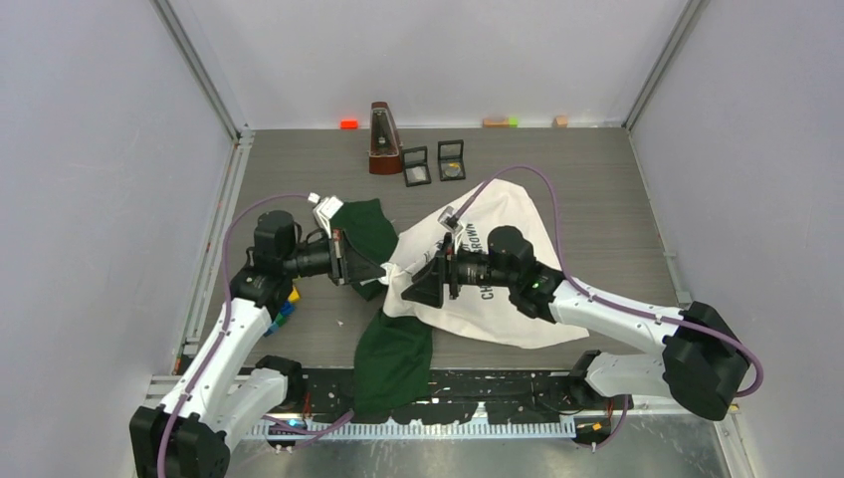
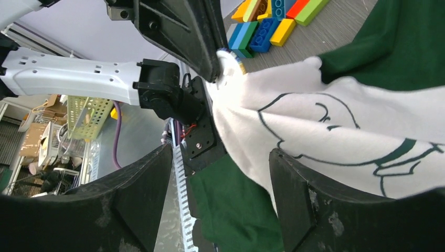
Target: Pin the brooch onto the clothing
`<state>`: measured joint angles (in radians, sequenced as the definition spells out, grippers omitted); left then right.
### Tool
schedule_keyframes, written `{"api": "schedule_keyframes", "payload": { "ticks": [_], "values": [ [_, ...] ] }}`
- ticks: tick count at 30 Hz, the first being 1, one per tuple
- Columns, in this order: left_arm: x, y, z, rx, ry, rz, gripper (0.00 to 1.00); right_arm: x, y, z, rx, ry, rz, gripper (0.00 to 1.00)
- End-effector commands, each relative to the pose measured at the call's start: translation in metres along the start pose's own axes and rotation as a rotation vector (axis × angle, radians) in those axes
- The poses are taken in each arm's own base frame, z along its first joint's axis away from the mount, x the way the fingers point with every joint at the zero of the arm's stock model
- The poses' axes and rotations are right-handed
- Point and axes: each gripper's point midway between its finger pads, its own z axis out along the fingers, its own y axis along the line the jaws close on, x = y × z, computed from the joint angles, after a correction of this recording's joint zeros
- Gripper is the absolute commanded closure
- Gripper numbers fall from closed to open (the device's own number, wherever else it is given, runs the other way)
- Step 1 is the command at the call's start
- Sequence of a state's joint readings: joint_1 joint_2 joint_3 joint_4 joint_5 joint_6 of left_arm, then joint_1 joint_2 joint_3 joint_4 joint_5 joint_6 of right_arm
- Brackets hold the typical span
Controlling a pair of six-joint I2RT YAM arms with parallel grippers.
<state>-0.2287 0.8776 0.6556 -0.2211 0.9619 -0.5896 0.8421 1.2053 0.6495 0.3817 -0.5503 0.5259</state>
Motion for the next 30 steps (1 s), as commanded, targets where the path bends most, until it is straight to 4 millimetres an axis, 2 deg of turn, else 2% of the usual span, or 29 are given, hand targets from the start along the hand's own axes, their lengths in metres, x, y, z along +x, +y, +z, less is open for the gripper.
{"api": "schedule_keyframes", "payload": {
  "ticks": [1, 6, 11, 14, 22, 30],
  "values": [
    [-0.003, -0.036, -0.010, 0.142, 0.022, 0.134, 1.00, -0.039, 0.029, 0.006, -0.110, -0.093, -0.075, 0.27],
    [-0.001, -0.051, -0.014, 0.220, 0.027, 0.164, 1.00, -0.043, 0.046, 0.007, -0.165, -0.101, -0.077, 0.28],
    [0.002, -0.054, -0.015, 0.251, 0.038, 0.157, 1.00, -0.047, 0.057, 0.005, -0.194, -0.109, -0.089, 0.29],
    [0.001, -0.058, -0.015, 0.275, 0.038, 0.152, 1.00, -0.049, 0.057, 0.006, -0.192, -0.113, -0.093, 0.31],
    [0.001, -0.061, -0.016, 0.295, 0.037, 0.167, 1.00, -0.053, 0.058, 0.011, -0.203, -0.127, -0.085, 0.47],
    [0.004, -0.063, -0.015, 0.310, 0.049, 0.163, 1.00, -0.060, 0.060, 0.013, -0.216, -0.152, -0.068, 0.50]
  ]
}}
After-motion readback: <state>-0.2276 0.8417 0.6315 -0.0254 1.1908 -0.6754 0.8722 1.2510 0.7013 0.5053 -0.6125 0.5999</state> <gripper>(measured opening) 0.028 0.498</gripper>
